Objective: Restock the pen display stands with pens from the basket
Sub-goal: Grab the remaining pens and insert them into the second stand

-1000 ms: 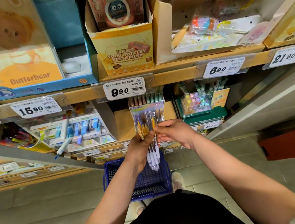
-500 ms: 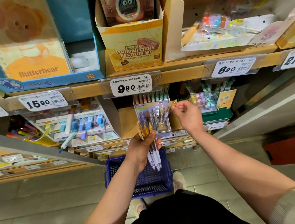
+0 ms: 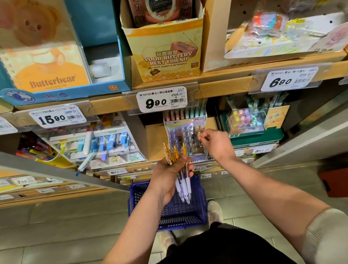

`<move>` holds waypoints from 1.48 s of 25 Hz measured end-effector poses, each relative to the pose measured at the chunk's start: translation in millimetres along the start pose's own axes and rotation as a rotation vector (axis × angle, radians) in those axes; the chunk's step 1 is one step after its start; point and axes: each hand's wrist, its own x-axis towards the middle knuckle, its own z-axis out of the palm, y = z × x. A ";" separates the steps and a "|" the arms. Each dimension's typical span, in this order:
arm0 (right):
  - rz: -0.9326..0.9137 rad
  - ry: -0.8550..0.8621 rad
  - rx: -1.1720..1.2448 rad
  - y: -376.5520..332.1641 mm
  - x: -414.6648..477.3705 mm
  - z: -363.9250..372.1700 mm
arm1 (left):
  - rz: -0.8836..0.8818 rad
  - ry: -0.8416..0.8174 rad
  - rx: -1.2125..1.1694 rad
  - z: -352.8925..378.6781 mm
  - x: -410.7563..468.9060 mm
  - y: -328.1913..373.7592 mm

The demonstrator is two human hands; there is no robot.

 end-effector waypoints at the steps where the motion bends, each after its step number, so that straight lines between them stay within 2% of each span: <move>1: 0.010 -0.010 -0.022 0.4 -0.6 2.2 | -0.003 -0.005 0.000 -1.2 -0.9 -0.5; 5: 0.075 -0.009 -0.086 -7.6 1.0 7.2 | -0.014 -0.002 -0.002 -2.9 -4.5 -0.3; 10: 0.278 -0.160 -0.142 -16.3 -2.1 -10.4 | 0.013 -0.063 0.042 1.8 -8.3 4.9; 12: 0.277 -0.247 0.101 -19.8 -12.1 -24.1 | 0.027 -0.086 0.047 4.4 -7.9 7.7; 15: 0.334 -0.528 0.857 -30.4 -34.8 -43.6 | 0.024 -0.127 0.046 9.5 -7.0 8.9; 16: 0.350 -0.606 1.006 -32.5 -40.2 -47.2 | 0.017 -0.142 0.045 12.3 -7.5 8.6; 19: 0.310 -0.713 1.074 -37.3 -48.8 -48.4 | -0.008 -0.142 0.017 18.7 -7.8 8.7; 24: 0.273 -0.659 1.166 -35.1 -53.7 -47.4 | -0.023 -0.069 0.006 21.8 -6.3 6.9; 26: 0.277 -0.587 1.131 -31.3 -51.0 -48.4 | -0.011 -0.038 -0.007 24.2 -5.4 4.4; 29: 0.276 -0.422 1.094 -22.8 -42.6 -53.9 | -0.011 0.031 0.008 26.6 -1.0 3.3; 32: 0.268 -0.172 1.061 -9.6 -27.3 -65.1 | -0.063 0.076 -0.034 23.7 2.0 2.4; 34: 0.271 -0.024 0.973 -0.5 -16.1 -70.5 | -0.085 0.067 -0.050 21.3 1.8 -0.2; 37: 0.210 0.093 0.753 9.0 -4.8 -68.0 | -0.082 0.032 -0.050 17.9 2.2 -2.1</move>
